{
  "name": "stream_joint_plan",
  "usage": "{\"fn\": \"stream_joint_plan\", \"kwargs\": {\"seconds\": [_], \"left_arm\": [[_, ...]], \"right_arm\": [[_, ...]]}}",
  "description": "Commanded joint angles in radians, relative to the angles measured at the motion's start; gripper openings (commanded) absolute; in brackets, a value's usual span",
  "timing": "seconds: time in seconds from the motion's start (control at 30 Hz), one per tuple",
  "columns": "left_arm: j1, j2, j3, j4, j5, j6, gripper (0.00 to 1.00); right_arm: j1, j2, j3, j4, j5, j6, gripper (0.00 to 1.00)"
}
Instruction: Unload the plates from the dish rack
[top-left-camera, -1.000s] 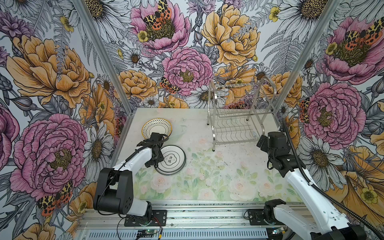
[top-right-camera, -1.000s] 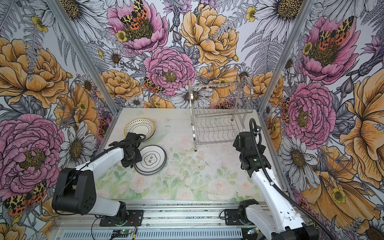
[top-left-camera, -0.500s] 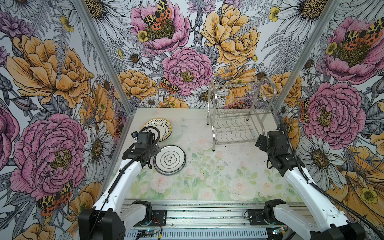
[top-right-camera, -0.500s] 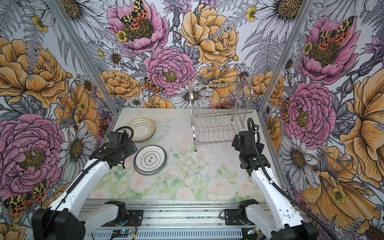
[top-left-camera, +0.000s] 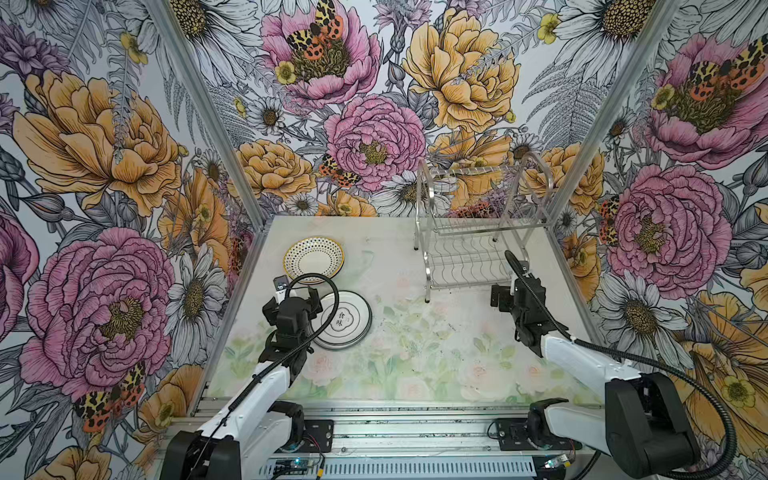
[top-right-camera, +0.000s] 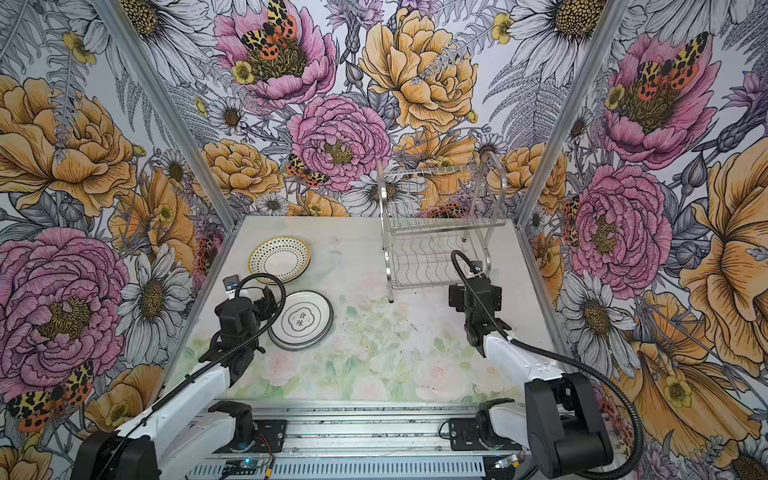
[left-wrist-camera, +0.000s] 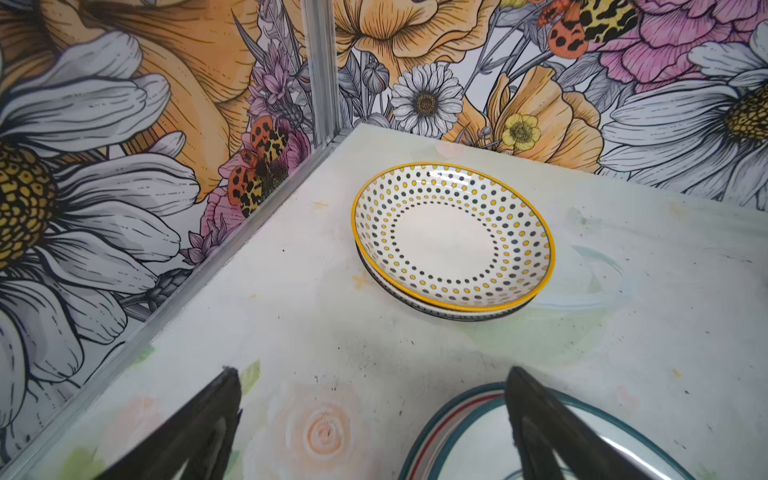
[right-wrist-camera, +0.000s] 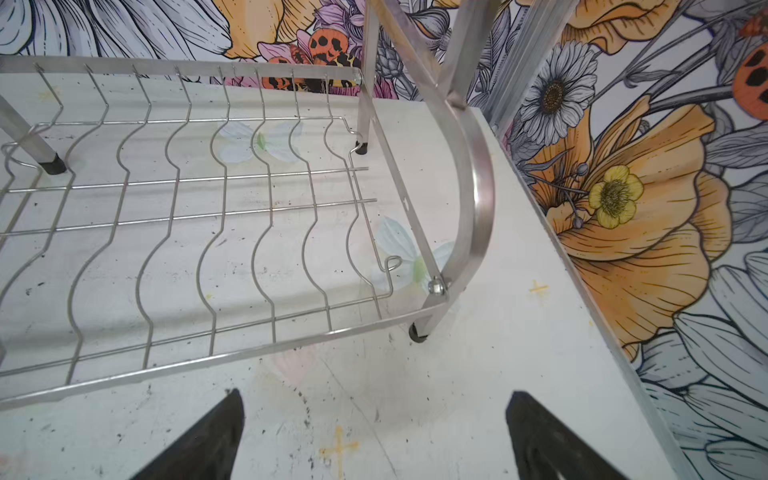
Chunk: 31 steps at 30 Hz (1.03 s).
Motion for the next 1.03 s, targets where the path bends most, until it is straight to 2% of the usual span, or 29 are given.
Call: {"fn": "stream_joint_plan", "kwargs": {"seconds": [0.0,0.1,0.23,0.3,0.37,0.4,0.5,0.57,0.67,0.73,0.83,1.0], "left_arm": [[0.012,0.06,-0.059,0.321,-0.037,0.11,0.99],[0.04,0.153,-0.105,0.494,0.015,0.121,0.99],[0.062,0.281,-0.097,0.613,0.049,0.139,0.99],[0.07,0.323,-0.081,0.65,0.076,0.146,0.99],[0.07,0.376,-0.08,0.72,0.082,0.131,0.99],[0.067,0.413,-0.078,0.759,0.086,0.141,0.99],[0.053,0.541,-0.084,0.907,0.076,0.171,0.99],[0.041,0.556,-0.081,0.924,0.09,0.187,0.99],[0.068,0.554,-0.078,0.893,0.141,0.167,0.99],[0.056,0.639,-0.061,0.963,0.14,0.201,0.99],[0.067,0.591,-0.058,0.881,0.15,0.172,0.99],[0.071,0.608,-0.031,0.861,0.143,0.17,0.99]], "right_arm": [[-0.019,0.053,-0.004,0.305,0.023,-0.045,0.99],[-0.039,0.132,-0.013,0.371,0.016,-0.062,0.99],[-0.083,0.225,-0.043,0.49,-0.051,-0.046,0.99],[-0.111,0.264,-0.061,0.56,-0.097,-0.031,0.99],[-0.155,0.303,-0.09,0.638,-0.207,-0.016,0.99],[-0.168,0.314,-0.112,0.704,-0.249,-0.02,0.99],[-0.174,0.304,-0.148,0.752,-0.298,-0.029,0.99],[-0.175,0.3,-0.146,0.747,-0.326,-0.04,0.99],[-0.173,0.305,-0.132,0.725,-0.279,-0.026,1.0],[-0.175,0.304,-0.134,0.726,-0.251,-0.013,1.0],[-0.169,0.308,-0.117,0.704,-0.226,-0.014,0.99],[-0.168,0.312,-0.101,0.673,-0.198,-0.004,0.99]]}}
